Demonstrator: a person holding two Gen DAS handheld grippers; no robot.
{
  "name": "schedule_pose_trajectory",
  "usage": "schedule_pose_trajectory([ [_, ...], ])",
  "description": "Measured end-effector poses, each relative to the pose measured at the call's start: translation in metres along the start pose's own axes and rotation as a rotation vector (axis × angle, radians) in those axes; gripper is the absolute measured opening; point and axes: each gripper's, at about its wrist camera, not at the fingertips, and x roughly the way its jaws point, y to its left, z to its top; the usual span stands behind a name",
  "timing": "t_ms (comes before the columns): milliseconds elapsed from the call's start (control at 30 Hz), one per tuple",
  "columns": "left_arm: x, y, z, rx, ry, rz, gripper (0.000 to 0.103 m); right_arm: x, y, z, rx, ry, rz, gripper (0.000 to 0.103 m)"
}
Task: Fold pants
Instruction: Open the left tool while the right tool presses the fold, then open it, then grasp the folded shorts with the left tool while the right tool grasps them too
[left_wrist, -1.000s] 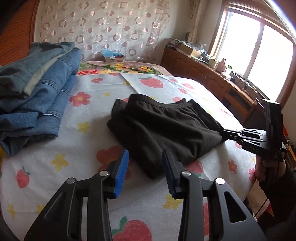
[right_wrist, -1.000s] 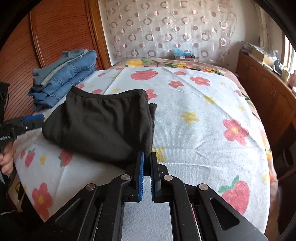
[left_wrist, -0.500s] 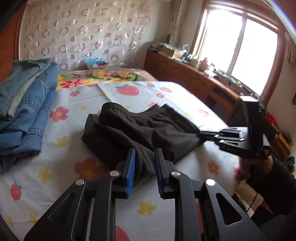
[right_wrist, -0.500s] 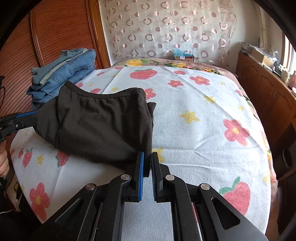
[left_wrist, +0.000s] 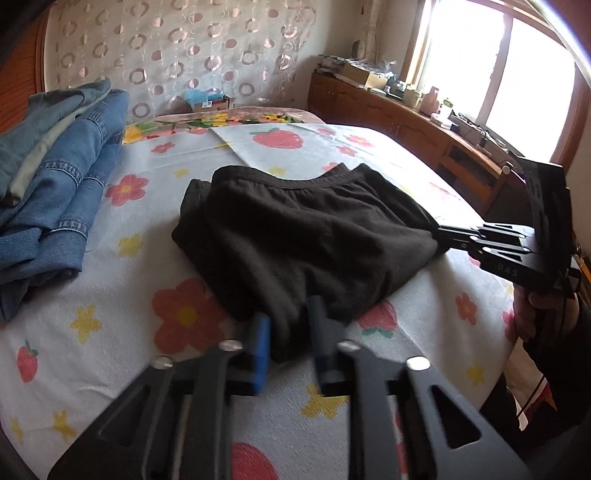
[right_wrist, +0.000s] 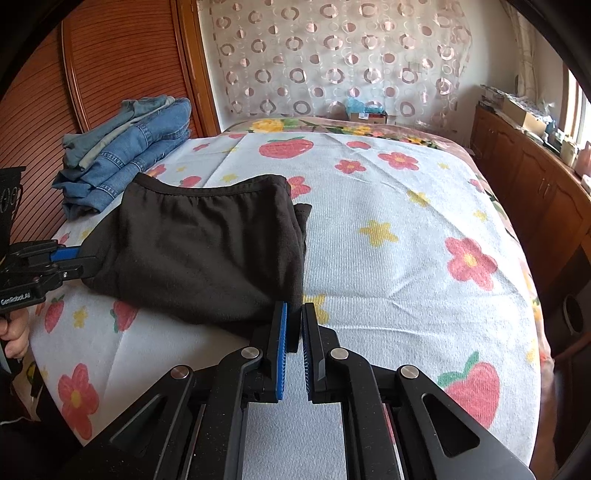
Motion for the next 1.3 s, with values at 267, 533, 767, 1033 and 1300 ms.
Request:
schedule_pose_trajectory([
  [267, -0.041, -0.002, -0.009, -0.023, -0.030, 0.010, 0.009, 0.000, 0.003, 0.000, -0.024, 0.005, -0.016, 0.007],
  [533, -0.032, 0.004, -0.015, -0.053, 0.003, 0.010, 0.012, -0.001, -0.002, -0.001, -0.006, 0.003, 0.013, 0.008],
  [767, -0.041, 0.013, -0.006, -0.057, -0.038, 0.079, 0.043, -0.006, -0.001, -0.002, -0.006, -0.008, 0.030, 0.008],
  [1033, -0.021, 0.028, 0.013, -0.080, -0.048, 0.128, 0.078, -0.018, 0.003, 0.006, -0.029, -0.045, 0.054, 0.038],
  [1300, 0.005, 0.042, 0.028, -0.138, -0.029, 0.135, 0.078, -0.001, 0.000, 0.026, -0.030, -0.034, 0.077, 0.045],
])
